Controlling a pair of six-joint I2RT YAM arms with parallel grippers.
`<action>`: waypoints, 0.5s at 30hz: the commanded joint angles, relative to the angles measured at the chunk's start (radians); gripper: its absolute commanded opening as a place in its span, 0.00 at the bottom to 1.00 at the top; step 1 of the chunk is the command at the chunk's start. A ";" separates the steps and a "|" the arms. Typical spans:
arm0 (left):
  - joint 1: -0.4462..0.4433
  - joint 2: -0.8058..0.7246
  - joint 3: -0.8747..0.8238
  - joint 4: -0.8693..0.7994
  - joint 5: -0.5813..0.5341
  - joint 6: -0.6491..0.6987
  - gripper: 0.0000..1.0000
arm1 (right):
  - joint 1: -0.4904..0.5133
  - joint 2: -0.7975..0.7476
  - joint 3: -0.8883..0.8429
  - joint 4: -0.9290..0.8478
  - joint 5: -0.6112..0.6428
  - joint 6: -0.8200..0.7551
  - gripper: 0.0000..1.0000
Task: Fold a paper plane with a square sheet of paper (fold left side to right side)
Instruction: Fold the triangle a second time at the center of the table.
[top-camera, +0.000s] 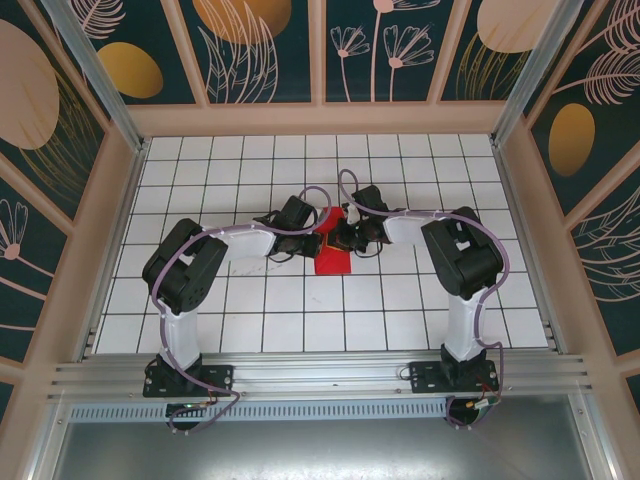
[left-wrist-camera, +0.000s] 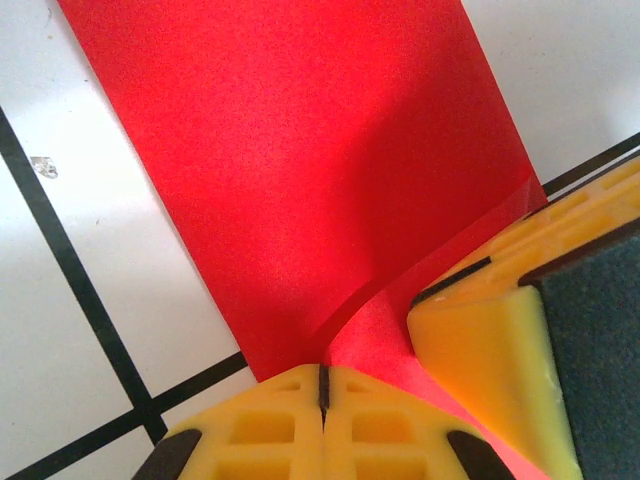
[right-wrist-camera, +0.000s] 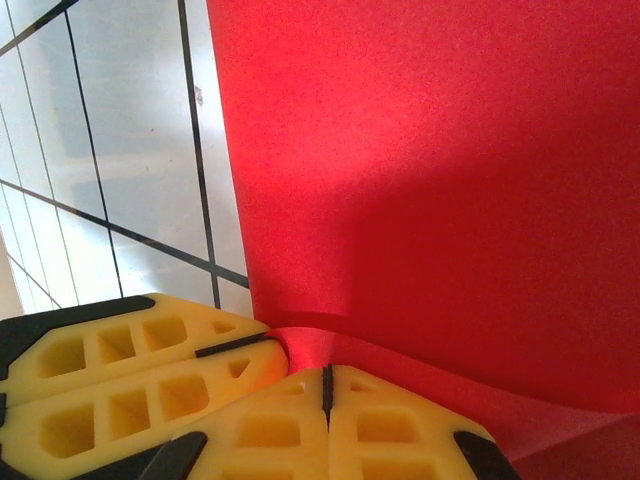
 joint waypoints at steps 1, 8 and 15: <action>0.002 0.023 -0.026 -0.043 -0.001 0.010 0.00 | 0.006 0.000 0.001 -0.038 0.031 -0.023 0.02; 0.001 0.022 -0.016 -0.049 -0.013 0.009 0.00 | 0.006 0.005 -0.005 -0.049 0.051 -0.029 0.02; 0.001 0.010 -0.017 -0.050 -0.015 0.005 0.00 | 0.006 0.014 -0.013 -0.069 0.068 -0.031 0.02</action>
